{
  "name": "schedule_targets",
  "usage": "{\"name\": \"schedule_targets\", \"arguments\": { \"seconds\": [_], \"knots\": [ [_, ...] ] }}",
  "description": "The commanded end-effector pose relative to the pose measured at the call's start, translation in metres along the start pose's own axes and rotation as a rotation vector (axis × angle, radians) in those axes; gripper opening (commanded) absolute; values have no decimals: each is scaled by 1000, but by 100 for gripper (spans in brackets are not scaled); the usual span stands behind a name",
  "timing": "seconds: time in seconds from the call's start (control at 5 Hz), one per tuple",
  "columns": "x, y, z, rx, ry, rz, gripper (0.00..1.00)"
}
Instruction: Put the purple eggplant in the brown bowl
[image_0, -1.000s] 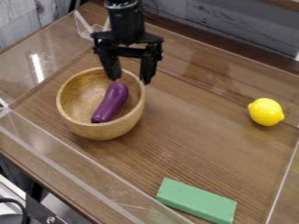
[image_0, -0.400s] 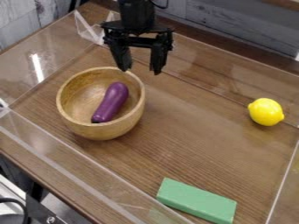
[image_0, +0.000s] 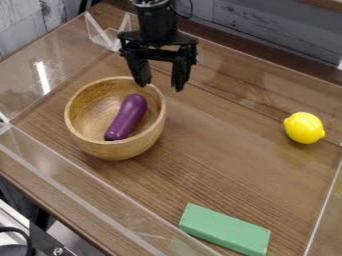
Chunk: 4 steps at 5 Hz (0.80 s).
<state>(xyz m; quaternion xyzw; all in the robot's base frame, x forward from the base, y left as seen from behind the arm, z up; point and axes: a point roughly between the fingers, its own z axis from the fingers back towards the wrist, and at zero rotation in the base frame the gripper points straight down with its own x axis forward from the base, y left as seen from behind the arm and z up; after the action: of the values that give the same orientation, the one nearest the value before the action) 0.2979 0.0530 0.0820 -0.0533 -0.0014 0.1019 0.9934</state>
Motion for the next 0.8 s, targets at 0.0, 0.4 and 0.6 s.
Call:
{"name": "schedule_targets", "arguments": {
  "seconds": [0.0,0.4,0.6],
  "knots": [
    [12,3,14,6,-65,2,100],
    [15,5,8,11,-62,7,100],
    [17,6,5,13,-61,9,100]
  ]
}}
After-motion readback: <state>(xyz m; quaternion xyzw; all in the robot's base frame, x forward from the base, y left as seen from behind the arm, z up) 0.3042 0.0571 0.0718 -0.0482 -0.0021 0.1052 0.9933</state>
